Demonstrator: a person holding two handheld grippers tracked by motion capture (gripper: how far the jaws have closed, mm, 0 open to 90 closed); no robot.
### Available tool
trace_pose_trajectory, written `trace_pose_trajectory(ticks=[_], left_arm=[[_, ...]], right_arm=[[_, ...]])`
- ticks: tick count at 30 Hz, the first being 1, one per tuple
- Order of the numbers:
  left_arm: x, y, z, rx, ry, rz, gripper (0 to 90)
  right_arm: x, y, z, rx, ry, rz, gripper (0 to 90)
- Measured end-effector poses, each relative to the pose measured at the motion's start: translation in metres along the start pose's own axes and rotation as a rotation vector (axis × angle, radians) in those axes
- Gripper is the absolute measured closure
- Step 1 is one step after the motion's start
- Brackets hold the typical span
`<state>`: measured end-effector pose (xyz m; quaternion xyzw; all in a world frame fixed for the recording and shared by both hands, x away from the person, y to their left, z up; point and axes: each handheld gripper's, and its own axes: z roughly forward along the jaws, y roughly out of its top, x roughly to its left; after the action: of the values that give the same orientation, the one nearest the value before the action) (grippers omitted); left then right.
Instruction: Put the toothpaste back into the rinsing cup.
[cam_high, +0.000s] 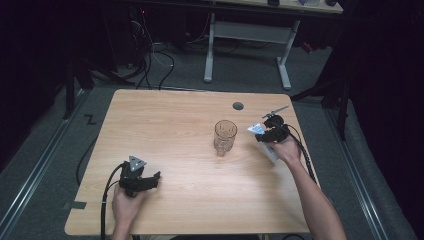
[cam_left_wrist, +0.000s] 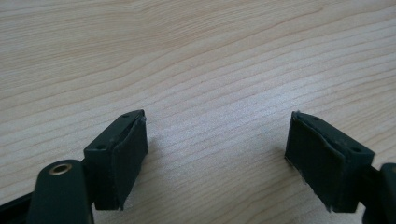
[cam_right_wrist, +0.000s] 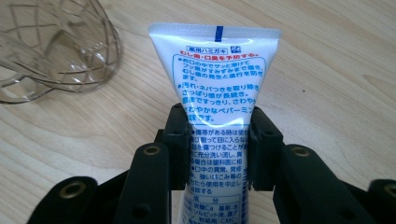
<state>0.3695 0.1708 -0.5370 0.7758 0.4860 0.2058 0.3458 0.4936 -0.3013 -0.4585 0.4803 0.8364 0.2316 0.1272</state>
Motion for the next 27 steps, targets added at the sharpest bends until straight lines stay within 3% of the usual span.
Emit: trace_pose_trajectory(ticks=[27], left_arm=[[0.0, 0.0, 0.0, 0.0, 0.0, 0.0, 21.0]], right_arm=[[0.026, 0.003, -0.035, -0.209, 0.125, -0.042, 66.9]])
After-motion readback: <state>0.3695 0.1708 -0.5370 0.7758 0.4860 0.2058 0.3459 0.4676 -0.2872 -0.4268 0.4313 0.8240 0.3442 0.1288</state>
